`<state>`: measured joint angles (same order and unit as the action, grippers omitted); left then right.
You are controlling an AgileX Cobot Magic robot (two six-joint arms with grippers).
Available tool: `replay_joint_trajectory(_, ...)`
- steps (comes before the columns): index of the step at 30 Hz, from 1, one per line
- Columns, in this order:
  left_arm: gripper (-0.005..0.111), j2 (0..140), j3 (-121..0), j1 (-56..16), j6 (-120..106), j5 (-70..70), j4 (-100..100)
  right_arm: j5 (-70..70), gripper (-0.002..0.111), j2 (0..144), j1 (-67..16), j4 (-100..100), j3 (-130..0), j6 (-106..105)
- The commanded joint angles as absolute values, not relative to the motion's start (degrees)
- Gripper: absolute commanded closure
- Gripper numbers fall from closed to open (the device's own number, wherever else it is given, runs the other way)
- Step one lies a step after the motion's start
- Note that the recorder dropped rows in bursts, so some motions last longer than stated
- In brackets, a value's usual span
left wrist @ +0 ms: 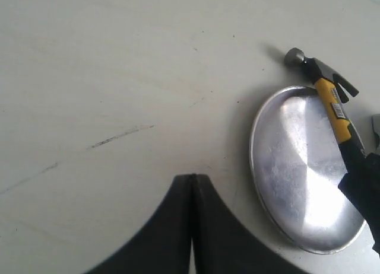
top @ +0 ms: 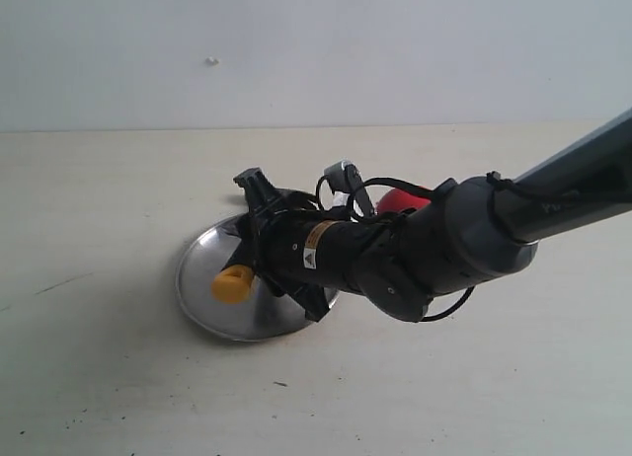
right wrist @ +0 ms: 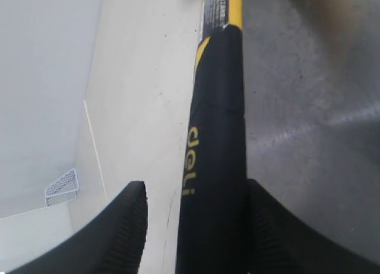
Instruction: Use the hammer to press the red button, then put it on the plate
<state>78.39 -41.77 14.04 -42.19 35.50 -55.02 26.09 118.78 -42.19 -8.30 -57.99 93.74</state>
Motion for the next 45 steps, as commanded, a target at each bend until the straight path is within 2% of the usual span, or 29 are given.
replay_joint_trajectory(1,0.107,77.94,-41.56,14.29,-42.57,35.35,-55.85,25.39,0.057,117.01,-42.00,-9.02,-58.63,93.55)
replay_joint_trajectory(6,0.107,77.94,-41.56,14.29,-42.82,35.35,-56.29,20.51,0.054,114.78,-42.00,-9.15,-58.63,93.55)
replay_joint_trajectory(32,0.107,77.94,-41.56,14.29,-44.78,36.11,-58.80,-0.71,0.054,107.97,-42.00,-14.73,-58.63,92.64)
replay_joint_trajectory(45,0.107,77.94,-41.56,14.29,-44.78,36.42,-59.02,-3.36,0.054,107.51,-42.00,-15.56,-58.63,89.92)
